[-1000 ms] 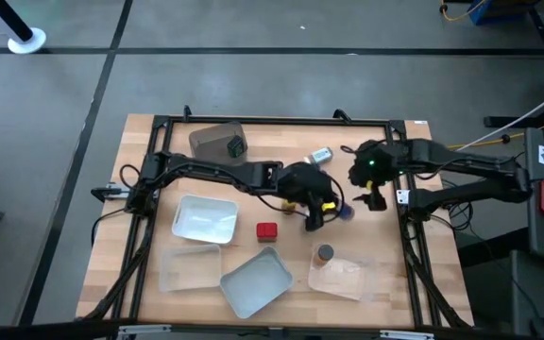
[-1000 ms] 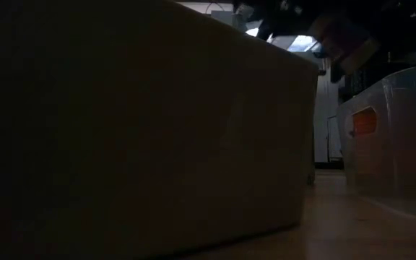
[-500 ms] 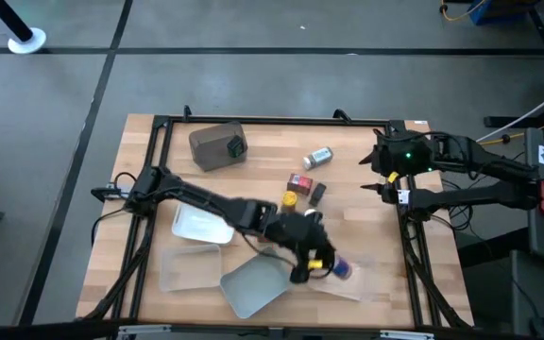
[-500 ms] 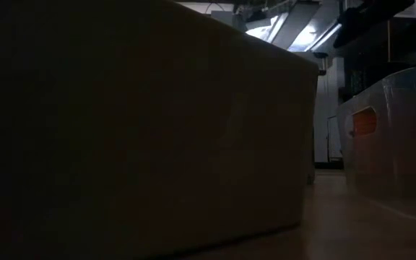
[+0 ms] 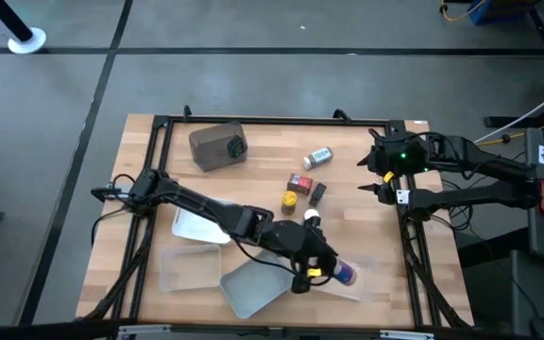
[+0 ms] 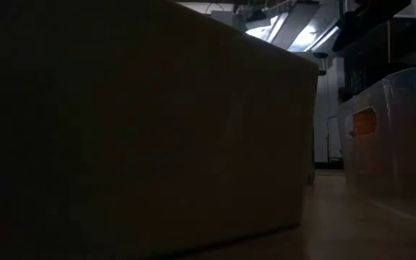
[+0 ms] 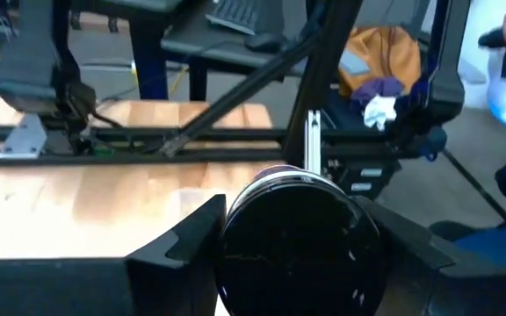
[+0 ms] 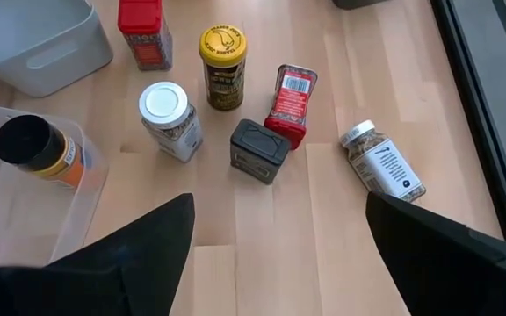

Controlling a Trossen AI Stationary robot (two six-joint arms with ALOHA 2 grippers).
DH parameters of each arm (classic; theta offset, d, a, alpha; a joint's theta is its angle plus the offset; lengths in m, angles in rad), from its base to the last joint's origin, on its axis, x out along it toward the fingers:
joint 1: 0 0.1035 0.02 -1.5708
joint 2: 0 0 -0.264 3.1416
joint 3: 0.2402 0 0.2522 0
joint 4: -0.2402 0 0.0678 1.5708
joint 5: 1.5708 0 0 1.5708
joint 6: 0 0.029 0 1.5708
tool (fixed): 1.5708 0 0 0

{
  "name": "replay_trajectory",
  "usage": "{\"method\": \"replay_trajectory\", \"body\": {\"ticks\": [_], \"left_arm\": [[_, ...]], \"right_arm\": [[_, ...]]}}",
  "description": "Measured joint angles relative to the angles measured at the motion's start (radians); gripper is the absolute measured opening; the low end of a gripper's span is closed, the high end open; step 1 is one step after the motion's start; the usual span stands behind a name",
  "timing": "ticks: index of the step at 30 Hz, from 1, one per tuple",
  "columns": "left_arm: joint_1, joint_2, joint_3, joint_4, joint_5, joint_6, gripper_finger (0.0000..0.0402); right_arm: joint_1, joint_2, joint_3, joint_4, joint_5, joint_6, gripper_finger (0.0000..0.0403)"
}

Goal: Sort spices by type
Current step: Put the black seasoning bottle into the right transparent bin

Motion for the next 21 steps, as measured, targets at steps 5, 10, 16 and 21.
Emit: {"method": "replay_trajectory", "body": {"ticks": [5,10,16,21], "left_arm": [[-0.003,0.006,0.001,-0.043,-0.001,0.0,0.0195],[-0.009,0.056,0.001,-0.114,0.002,-0.033,0.0195],[-0.003,0.093,0.0,-0.167,0.0,-0.075,0.0195],[0.0,0.106,0.0,-0.211,0.0,-0.086,0.0196]], "right_arm": [[0.0,0.002,0.0,0.0,0.0,0.0,0.0335],[0.0,0.002,0.0,0.0,0.0,0.0,0.0335],[0.0,0.002,0.0,0.0,-0.001,0.0,0.0335],[0.0,0.002,0.0,0.0,-0.001,0.0,0.0335]]}}
